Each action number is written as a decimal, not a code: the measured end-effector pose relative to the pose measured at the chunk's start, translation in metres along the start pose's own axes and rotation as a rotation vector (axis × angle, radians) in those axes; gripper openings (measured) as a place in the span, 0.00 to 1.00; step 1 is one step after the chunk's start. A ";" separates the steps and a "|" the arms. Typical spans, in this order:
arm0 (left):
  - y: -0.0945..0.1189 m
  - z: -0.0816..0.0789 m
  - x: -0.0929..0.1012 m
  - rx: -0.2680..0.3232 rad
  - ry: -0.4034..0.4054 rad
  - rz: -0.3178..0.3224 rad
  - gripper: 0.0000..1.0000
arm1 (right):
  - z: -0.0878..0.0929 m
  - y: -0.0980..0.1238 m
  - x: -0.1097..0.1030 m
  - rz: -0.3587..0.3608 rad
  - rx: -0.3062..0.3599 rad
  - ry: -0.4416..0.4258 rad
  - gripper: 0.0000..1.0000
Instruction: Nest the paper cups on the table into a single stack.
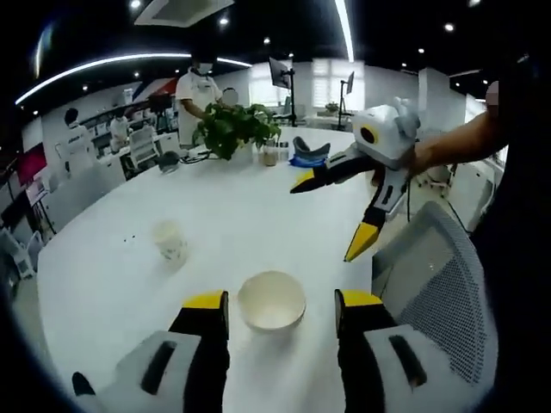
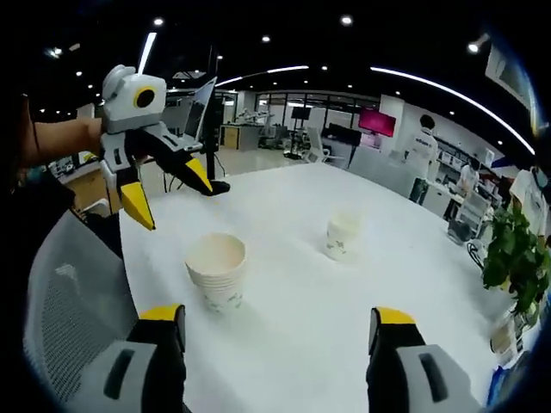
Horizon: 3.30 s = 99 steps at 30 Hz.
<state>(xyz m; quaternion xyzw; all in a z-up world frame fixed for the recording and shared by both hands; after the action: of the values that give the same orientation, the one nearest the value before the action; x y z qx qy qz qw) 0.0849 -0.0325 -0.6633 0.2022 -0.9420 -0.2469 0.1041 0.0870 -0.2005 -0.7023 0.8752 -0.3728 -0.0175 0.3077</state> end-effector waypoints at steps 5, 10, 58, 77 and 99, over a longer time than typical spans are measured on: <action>0.004 0.006 -0.001 0.031 0.012 -0.025 0.53 | -0.009 -0.010 0.007 -0.029 -0.006 0.030 0.87; 0.008 0.007 0.000 0.074 0.042 -0.043 0.58 | -0.016 -0.021 0.018 -0.038 -0.002 0.044 0.86; 0.024 0.030 -0.027 0.159 0.107 -0.176 0.99 | -0.058 -0.177 0.112 -0.093 -0.055 0.219 0.49; 0.020 0.040 -0.040 0.136 0.137 -0.179 0.98 | -0.059 -0.215 0.118 -0.157 -0.105 0.339 0.24; 0.021 0.047 -0.047 0.132 0.135 -0.176 0.96 | -0.047 -0.236 0.111 -0.264 -0.164 0.363 0.02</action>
<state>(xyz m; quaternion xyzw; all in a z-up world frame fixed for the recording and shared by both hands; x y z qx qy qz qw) 0.1063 0.0249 -0.6973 0.3068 -0.9256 -0.1783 0.1316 0.3311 -0.1235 -0.7725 0.8773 -0.1909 0.0696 0.4347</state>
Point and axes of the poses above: the point that each gripper's makers call its tool centre point, and the gripper's own axes: y roughly backward along the fingers, x roughly to its right, z roughly out of its underside, the point moved 4 cm from there along y, roughly backward along the fingers, and after that the axes turned 6 degrees about y, right-handed, at the moved point
